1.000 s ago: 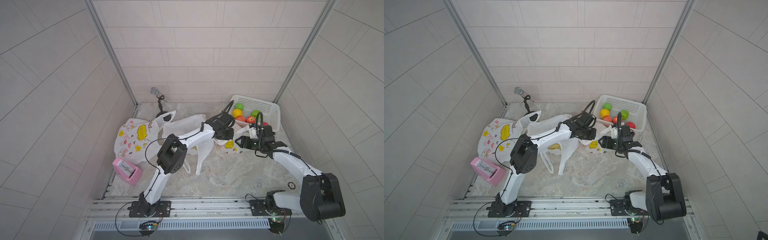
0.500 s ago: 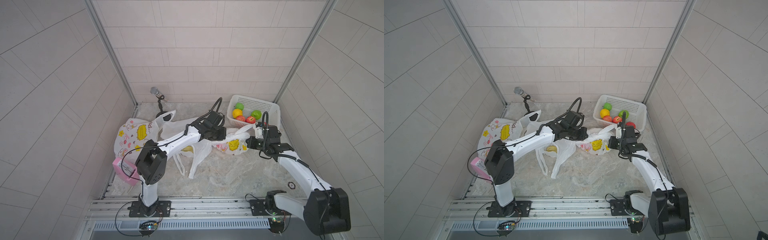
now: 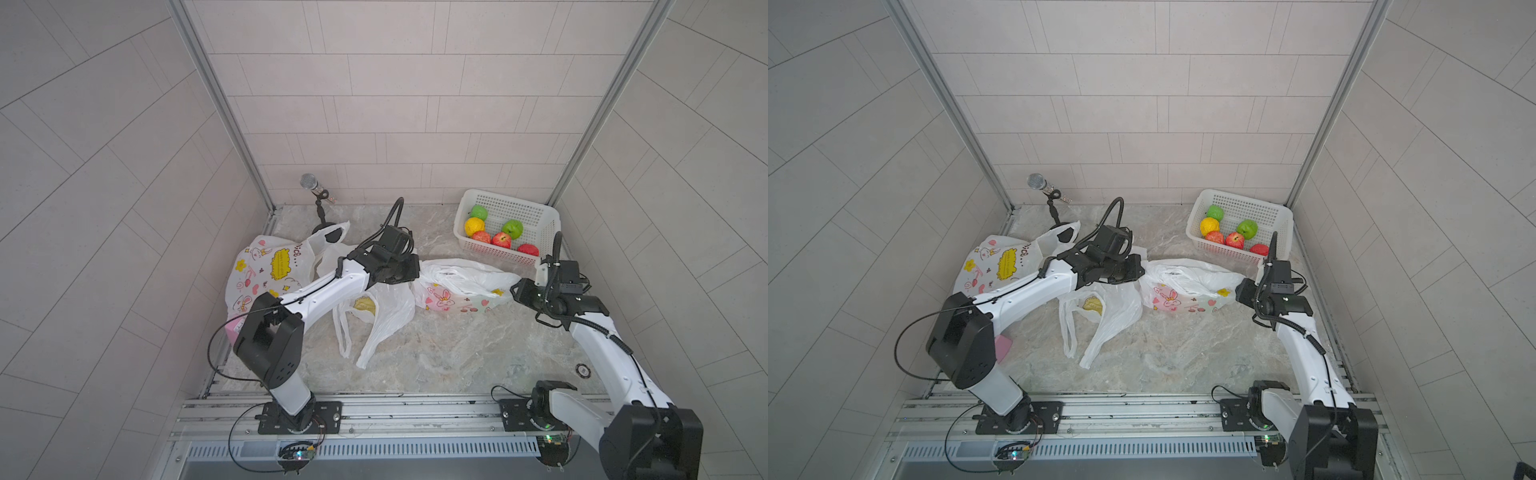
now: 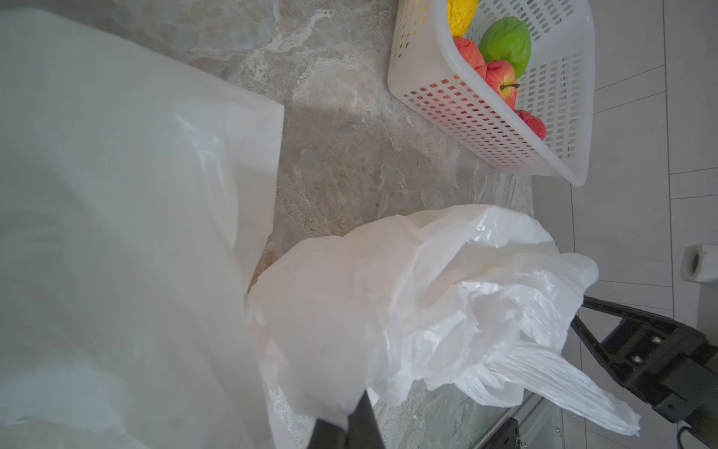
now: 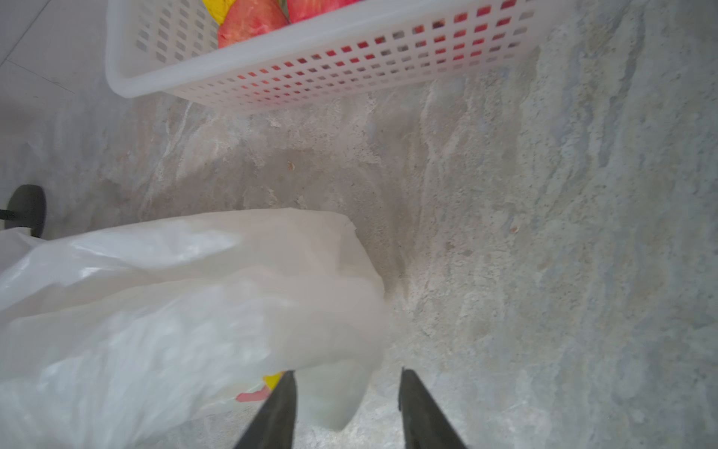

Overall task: Untie the knot of a plastic bag & take out the apple
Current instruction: Untie the plastic bag at the center of the board.

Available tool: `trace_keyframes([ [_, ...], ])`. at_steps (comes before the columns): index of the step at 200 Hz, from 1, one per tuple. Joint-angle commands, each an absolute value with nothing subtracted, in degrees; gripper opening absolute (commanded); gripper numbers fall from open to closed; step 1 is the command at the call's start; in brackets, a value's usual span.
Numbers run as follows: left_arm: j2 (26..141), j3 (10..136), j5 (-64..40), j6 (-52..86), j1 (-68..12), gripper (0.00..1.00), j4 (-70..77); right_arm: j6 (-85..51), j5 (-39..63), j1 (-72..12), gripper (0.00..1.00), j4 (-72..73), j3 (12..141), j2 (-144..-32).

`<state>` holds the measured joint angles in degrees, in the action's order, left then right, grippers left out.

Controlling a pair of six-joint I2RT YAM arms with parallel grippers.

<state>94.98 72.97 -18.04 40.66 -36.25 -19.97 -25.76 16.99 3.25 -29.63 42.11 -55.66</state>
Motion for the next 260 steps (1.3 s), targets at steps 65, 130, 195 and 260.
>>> trace_keyframes([
  [65,92.11,71.27,-21.88,43.94,-36.56,0.00,-14.77,-36.96,24.58,-12.19,0.71,-13.89,36.42,-51.85],
  [130,91.05,71.08,-24.20,44.11,-37.74,0.00,-13.20,-44.08,14.51,-16.18,0.88,-10.43,32.90,-57.96],
  [195,90.22,75.51,-25.49,36.94,-36.27,0.00,-21.67,-43.74,18.60,-2.35,0.24,-9.60,27.11,-52.54],
  [260,93.25,81.77,-27.99,36.82,-35.32,0.00,-22.10,-39.47,28.48,5.78,0.00,-11.16,34.07,-53.47],
])
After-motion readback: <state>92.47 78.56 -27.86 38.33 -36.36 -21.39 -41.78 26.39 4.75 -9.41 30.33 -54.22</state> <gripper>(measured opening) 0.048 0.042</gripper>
